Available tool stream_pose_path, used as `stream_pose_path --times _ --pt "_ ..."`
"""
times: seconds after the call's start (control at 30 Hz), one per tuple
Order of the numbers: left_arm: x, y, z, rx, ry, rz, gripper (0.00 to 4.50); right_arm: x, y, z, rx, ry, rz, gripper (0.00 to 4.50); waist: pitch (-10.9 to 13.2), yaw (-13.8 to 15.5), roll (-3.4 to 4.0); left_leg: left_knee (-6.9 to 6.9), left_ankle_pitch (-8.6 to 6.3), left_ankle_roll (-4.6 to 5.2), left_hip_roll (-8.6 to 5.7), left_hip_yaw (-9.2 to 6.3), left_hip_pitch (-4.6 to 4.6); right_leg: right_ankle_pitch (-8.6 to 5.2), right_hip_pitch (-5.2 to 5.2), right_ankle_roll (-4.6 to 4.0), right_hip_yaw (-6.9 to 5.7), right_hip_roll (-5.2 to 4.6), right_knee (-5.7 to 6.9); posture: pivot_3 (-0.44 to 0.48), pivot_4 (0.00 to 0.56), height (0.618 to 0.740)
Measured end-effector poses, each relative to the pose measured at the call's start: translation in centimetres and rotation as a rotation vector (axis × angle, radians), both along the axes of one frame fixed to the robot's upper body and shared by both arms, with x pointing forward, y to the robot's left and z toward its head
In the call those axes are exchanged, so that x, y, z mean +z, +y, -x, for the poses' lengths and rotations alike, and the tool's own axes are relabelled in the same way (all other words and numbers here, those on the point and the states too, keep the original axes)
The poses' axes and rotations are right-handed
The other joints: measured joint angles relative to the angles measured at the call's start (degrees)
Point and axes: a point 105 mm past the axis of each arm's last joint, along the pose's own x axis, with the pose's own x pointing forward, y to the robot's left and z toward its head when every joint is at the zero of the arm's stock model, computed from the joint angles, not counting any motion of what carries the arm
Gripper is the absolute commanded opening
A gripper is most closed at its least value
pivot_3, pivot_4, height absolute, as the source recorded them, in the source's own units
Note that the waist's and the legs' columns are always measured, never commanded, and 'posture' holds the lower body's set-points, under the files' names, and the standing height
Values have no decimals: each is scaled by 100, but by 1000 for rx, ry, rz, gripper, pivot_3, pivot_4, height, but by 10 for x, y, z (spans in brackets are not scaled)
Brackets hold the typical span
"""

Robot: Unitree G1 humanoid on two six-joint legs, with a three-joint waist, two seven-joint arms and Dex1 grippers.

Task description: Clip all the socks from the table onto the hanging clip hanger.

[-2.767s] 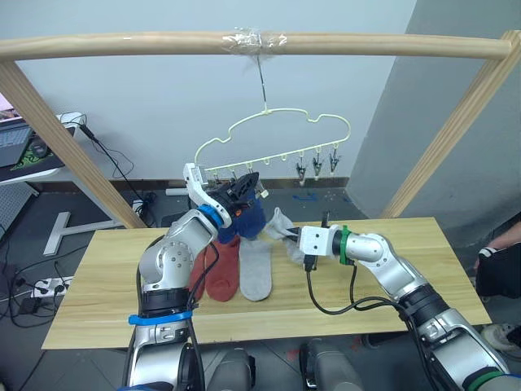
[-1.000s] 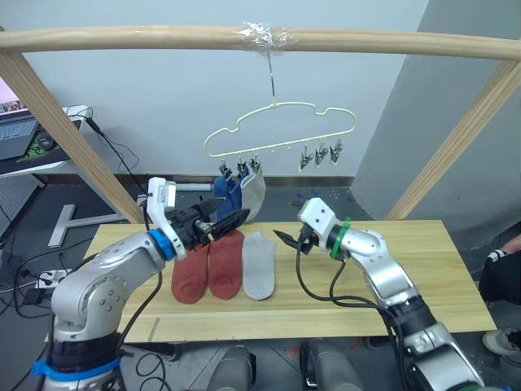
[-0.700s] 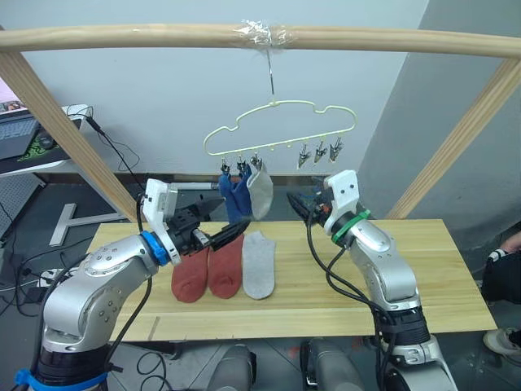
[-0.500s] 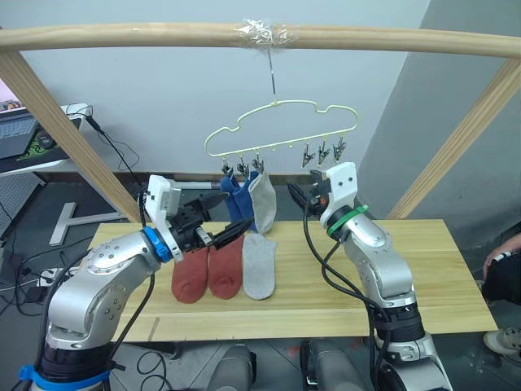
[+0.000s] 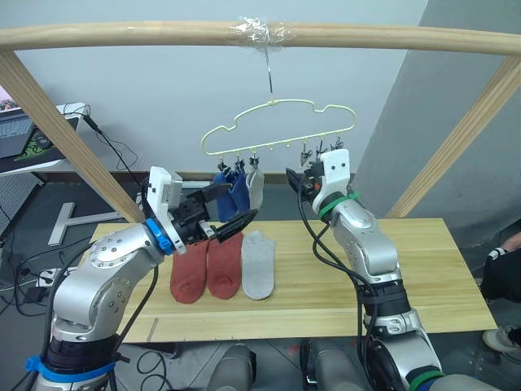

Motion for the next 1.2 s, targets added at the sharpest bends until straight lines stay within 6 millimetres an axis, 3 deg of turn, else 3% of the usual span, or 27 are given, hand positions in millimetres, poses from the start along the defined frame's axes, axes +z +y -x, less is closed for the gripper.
stream_pose_path --times 0.2,0.47,0.9,1.17,1.2 --pt "13 -7 0 -20 -44 17 4500 3 13 -9 21 -11 -7 3250 0 4 0 1 0 0 -1 0 -3 6 -2 -9 -1 0 2 97 187 740" --pt "16 -8 0 -16 -49 27 4500 1 11 -13 24 -12 -18 3250 0 6 0 4 1 0 0 -4 -35 17 -32 -26 -4 1 6 99 190 740" --pt "33 -16 0 -38 -110 57 4500 21 15 -18 30 -72 -28 3250 1 7 0 7 1 0 -1 -6 -40 18 -33 -26 -7 1 4 92 196 740" --pt "37 -17 -1 -41 -126 57 4500 19 15 -19 32 -64 -28 3250 1 6 0 7 1 0 -1 -6 -40 18 -33 -27 -7 2 5 92 196 740" --pt "37 -17 -1 -41 -126 57 4500 19 15 -19 32 -62 -28 3063 1 7 0 7 1 0 -1 -7 -41 18 -33 -27 -7 2 5 94 200 740"
